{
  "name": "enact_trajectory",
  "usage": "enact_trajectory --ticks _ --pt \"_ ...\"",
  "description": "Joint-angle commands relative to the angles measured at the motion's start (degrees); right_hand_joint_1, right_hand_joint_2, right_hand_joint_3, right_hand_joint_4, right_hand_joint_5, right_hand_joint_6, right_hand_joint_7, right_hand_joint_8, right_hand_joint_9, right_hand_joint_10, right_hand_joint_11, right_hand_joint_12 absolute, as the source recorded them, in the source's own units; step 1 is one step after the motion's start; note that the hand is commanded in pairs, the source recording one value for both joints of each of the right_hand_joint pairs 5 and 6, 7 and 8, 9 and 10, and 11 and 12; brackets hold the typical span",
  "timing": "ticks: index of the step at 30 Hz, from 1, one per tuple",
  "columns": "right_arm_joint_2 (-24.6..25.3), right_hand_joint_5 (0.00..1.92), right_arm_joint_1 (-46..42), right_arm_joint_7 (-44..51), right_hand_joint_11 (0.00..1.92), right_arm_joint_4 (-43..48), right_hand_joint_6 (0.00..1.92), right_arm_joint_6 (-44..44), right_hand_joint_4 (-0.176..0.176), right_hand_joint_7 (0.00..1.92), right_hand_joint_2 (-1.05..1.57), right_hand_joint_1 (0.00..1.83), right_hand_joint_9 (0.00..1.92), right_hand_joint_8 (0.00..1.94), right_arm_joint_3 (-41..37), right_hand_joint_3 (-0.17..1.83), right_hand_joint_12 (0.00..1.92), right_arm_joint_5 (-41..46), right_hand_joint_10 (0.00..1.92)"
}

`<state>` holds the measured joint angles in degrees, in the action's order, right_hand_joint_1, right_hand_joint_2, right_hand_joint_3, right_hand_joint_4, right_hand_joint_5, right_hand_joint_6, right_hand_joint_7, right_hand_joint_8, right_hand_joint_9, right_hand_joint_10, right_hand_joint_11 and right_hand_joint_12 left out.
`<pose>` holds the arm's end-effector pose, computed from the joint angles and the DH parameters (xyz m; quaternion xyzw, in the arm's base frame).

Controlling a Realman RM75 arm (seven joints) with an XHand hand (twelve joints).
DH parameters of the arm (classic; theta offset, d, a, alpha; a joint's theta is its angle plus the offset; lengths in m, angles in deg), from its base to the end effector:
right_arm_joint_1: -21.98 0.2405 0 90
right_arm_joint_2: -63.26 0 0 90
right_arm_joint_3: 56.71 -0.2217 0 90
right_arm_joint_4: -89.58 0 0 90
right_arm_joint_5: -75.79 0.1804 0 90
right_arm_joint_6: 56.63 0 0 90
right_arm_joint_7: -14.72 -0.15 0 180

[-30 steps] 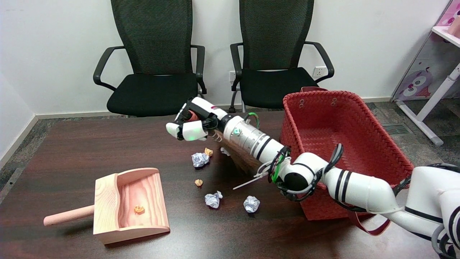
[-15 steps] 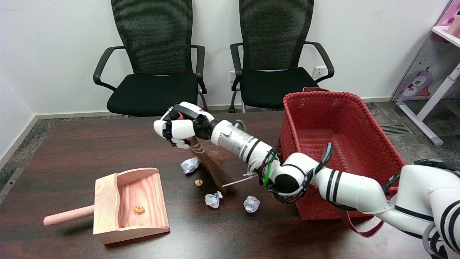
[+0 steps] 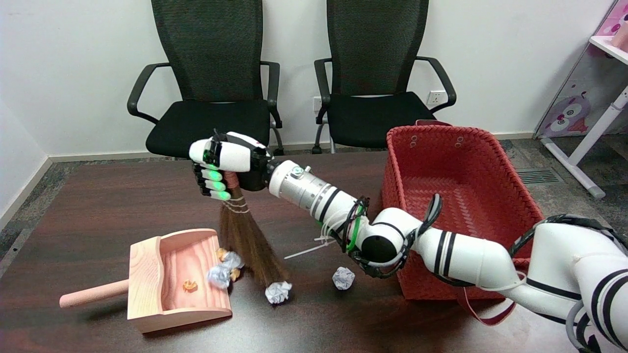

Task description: Sweep the paper ball into the dustpan.

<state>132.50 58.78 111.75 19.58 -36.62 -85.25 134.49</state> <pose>-0.1890 -0.3751 0.1132 0.6003 -0.6592 0.3741 0.2551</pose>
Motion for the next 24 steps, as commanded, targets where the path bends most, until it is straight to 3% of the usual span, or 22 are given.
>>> enact_trajectory --ticks 1,9,12,18,24 --pt "1.83 1.92 2.07 -19.14 1.92 -2.37 1.92 -0.94 0.009 1.92 0.56 0.82 1.92 1.92 1.61 1.6 1.92 3.53 1.92" --pt "3.09 1.92 6.19 -32.1 1.92 -0.34 1.92 -0.81 0.009 1.92 0.59 0.83 1.92 1.92 3.88 1.49 1.92 3.12 1.92" --pt "2.81 1.92 6.97 -32.48 1.92 -0.92 1.92 -0.24 0.009 1.92 0.61 0.83 1.92 1.92 4.31 1.46 1.92 2.6 1.92" --pt "-0.44 1.92 1.75 -14.43 1.92 -7.35 1.92 -0.49 0.006 1.92 0.67 0.77 1.92 1.92 -1.74 1.44 1.92 1.62 1.92" --pt "-1.8 1.92 -11.26 12.36 1.92 -20.45 1.92 -6.57 0.019 1.92 0.96 0.75 1.92 1.92 -19.08 1.39 1.92 2.04 1.92"
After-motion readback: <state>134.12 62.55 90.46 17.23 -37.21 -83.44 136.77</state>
